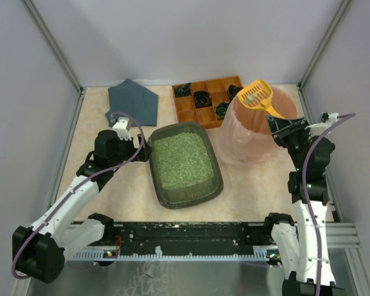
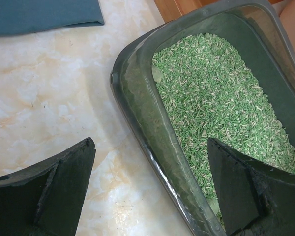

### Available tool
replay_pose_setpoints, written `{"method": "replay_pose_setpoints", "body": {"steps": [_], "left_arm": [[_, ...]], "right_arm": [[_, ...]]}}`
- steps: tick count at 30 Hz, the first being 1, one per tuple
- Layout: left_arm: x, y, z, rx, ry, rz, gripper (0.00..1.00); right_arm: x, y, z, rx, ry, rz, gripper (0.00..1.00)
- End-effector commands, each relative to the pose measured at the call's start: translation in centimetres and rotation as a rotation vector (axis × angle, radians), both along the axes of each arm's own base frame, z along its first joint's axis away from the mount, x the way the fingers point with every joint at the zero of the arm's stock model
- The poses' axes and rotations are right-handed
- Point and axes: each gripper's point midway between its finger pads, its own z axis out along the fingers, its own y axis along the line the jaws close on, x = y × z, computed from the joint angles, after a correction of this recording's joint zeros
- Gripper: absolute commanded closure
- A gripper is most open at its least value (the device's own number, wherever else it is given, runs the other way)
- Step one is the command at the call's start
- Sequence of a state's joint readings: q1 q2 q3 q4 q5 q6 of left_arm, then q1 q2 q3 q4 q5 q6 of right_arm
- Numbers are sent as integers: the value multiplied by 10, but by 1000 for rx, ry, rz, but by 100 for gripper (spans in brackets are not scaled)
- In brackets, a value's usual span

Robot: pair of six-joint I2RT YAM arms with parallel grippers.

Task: Clean the litter box

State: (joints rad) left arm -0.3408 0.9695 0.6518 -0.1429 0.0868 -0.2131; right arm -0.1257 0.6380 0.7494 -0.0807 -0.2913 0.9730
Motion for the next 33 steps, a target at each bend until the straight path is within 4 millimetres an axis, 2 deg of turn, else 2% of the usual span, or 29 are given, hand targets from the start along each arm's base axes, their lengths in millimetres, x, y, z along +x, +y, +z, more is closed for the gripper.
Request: {"method": "replay_pose_setpoints", "body": {"steps": [1, 6, 11, 18, 33], "left_arm": [[2, -3, 12, -19, -31, -16, 0], [0, -6, 13, -29, -37, -41, 0], [-2, -13, 13, -42, -37, -82, 0], [-2, -15, 12, -48, -34, -97, 0], [-1, -15, 14, -55, -39, -108, 0]], "right_arm": [[-9, -18, 22, -136, -43, -94, 100], [-19, -35, 12, -317, 35, -164, 100], [-25, -36, 15, -449, 27, -141, 100], [-25, -38, 8, -591, 51, -111, 100], [-16, -20, -13, -919, 103, 82, 100]]}}
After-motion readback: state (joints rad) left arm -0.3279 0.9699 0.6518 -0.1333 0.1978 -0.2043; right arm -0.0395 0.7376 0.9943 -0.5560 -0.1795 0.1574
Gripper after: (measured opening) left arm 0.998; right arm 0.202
